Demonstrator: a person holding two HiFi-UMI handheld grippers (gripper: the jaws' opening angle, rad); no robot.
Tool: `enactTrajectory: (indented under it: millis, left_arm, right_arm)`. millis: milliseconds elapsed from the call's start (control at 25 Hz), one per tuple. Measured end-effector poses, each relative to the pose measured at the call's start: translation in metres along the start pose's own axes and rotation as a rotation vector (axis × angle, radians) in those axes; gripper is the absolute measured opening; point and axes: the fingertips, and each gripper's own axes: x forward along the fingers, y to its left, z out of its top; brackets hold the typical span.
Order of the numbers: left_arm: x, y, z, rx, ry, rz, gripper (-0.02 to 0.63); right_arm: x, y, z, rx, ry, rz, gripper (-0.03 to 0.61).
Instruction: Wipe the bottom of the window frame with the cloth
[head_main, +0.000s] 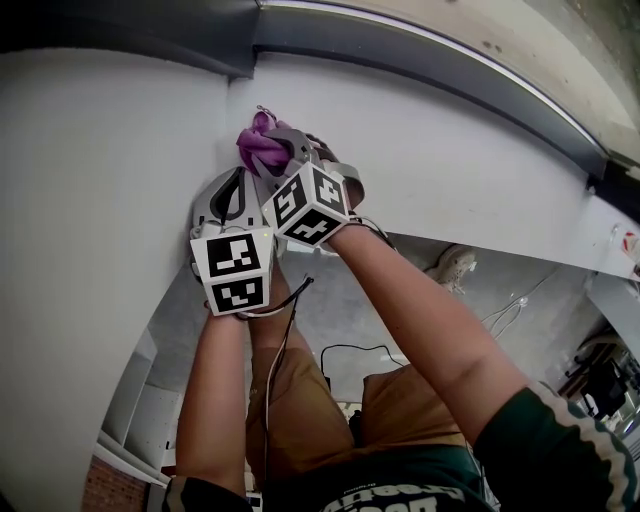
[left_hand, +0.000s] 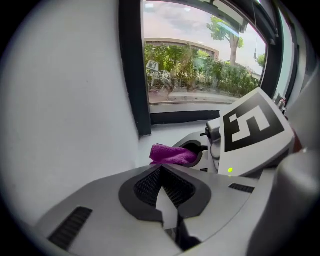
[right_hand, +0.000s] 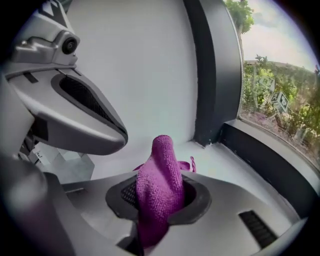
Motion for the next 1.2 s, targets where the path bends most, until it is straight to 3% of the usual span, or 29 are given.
enactTrajectory:
  millis: [640, 840, 1200]
  left_arm:
    - [-0.01, -0.008, 0.016, 0.037, -0.028, -0.031, 0.008]
    - [-0.027, -0.028, 0.041, 0.055, -0.06, -0.052, 0.008]
    - [-0.097, -0.098, 0.101, 0.096, -0.138, -0.146, 0.008]
  right_arm:
    - [-0.03, 0.005, 0.016, -0.047, -0.061, 0.052, 0.087]
    - [-0.072, -0.007, 0.028, -0.053, -0.08, 0.026, 0.089]
    - [-0.199, -0.02, 0.057, 0.062, -0.136, -0.045, 0.094]
